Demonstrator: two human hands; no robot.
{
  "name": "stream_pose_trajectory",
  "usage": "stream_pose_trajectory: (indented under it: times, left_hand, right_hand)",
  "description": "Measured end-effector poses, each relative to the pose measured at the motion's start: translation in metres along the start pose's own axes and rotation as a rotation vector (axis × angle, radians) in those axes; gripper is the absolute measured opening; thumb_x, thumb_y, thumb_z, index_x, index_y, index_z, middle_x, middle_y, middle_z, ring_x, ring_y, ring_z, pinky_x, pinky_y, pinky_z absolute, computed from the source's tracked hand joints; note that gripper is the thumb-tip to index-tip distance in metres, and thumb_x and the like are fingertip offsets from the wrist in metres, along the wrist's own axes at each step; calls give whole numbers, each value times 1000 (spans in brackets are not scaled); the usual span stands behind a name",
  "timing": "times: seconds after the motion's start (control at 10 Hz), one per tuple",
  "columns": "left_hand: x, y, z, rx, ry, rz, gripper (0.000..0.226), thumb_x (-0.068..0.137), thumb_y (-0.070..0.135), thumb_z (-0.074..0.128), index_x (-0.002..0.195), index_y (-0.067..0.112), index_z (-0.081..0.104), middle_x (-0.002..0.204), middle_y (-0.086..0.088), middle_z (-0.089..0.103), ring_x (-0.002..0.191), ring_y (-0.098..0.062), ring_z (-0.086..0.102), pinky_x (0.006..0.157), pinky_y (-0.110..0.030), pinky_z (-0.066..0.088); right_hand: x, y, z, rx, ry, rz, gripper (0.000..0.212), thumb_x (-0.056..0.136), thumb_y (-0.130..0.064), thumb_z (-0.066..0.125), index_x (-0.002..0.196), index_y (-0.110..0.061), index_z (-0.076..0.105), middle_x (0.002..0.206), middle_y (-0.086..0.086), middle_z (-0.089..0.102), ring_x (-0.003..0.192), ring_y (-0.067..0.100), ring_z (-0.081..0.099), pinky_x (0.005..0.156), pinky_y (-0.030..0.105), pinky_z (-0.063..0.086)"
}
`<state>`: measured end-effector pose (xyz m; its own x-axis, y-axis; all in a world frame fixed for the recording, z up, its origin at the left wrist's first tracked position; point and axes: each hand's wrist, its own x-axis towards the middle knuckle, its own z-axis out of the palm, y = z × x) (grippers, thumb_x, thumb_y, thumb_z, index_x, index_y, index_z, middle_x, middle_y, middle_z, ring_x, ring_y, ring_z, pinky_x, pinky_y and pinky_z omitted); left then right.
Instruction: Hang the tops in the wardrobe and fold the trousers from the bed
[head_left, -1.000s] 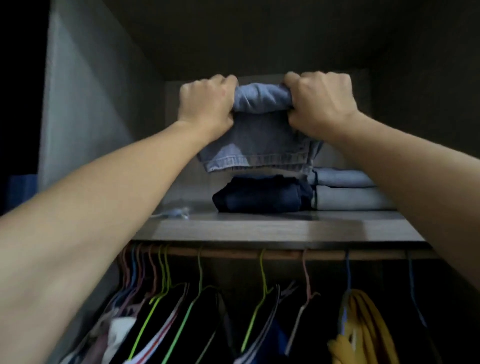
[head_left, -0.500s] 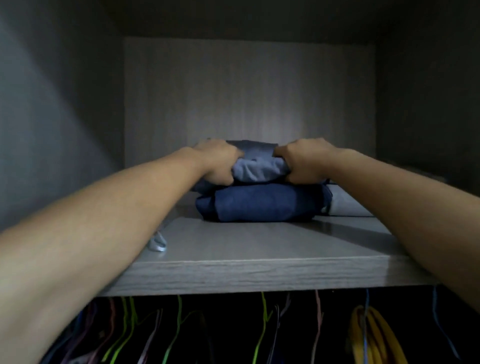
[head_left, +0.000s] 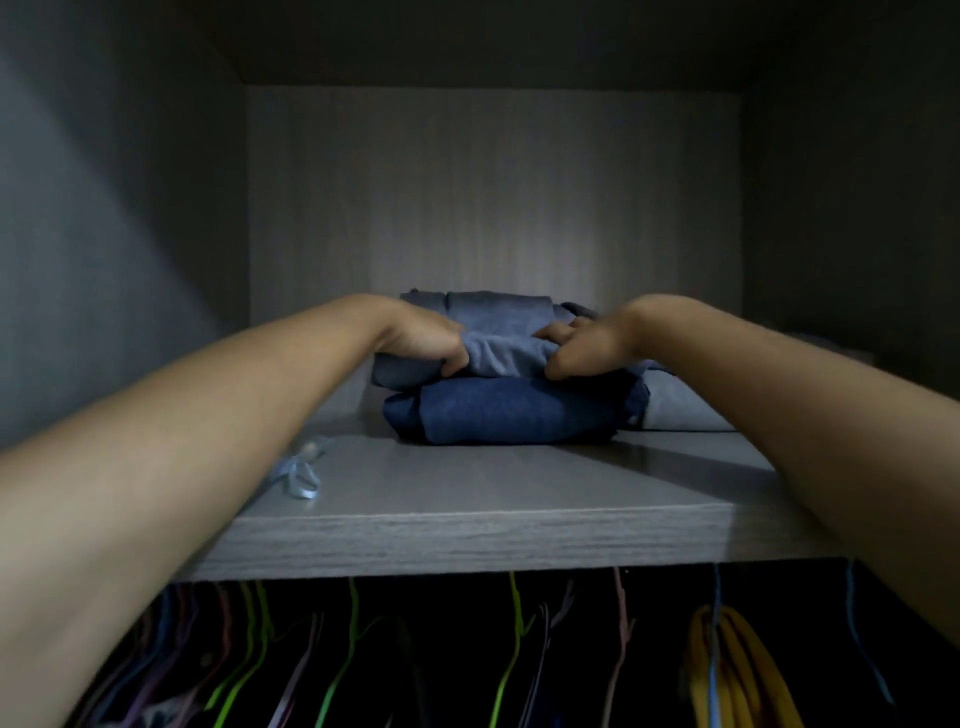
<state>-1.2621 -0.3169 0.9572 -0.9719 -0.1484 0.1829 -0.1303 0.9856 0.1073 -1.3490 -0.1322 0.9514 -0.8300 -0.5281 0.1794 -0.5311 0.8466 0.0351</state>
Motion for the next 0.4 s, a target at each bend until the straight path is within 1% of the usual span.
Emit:
stream_pose_trajectory:
  times: [0.1, 0.2, 0.3, 0.4]
  left_hand:
    - [-14, 8, -3, 32, -32, -60, 34, 82, 14, 51, 115, 10, 62, 119, -15, 61, 108, -29, 58, 86, -36, 45]
    - [-34, 19, -10, 66, 9, -47, 43, 76, 24, 57, 115, 9, 66, 120, -15, 63, 110, -31, 60, 94, -41, 50]
    - [-60, 32, -18, -41, 135, 14, 31, 90, 30, 55, 111, 11, 68, 116, -10, 65, 100, -23, 60, 96, -39, 49]
    - [-88, 46, -23, -21, 387, 82, 34, 98, 27, 45, 117, 9, 67, 124, -12, 64, 107, -29, 59, 96, -42, 47]
  right_hand:
    - [-16, 2, 3, -26, 92, -42, 71, 92, -51, 47, 154, -40, 15, 162, 10, 18, 146, 35, 24, 116, 53, 27]
    - [-48, 12, 5, 93, 195, -116, 66, 93, -43, 53, 153, -39, 25, 157, 10, 31, 138, 33, 38, 112, 45, 35]
    - [-87, 28, 3, 175, 313, -173, 53, 91, -39, 60, 142, -31, 50, 139, 6, 56, 122, 27, 54, 95, 28, 40]
    - [-122, 43, -2, 116, 493, -145, 40, 90, -39, 60, 128, -28, 63, 122, 4, 68, 97, 21, 60, 81, 25, 41]
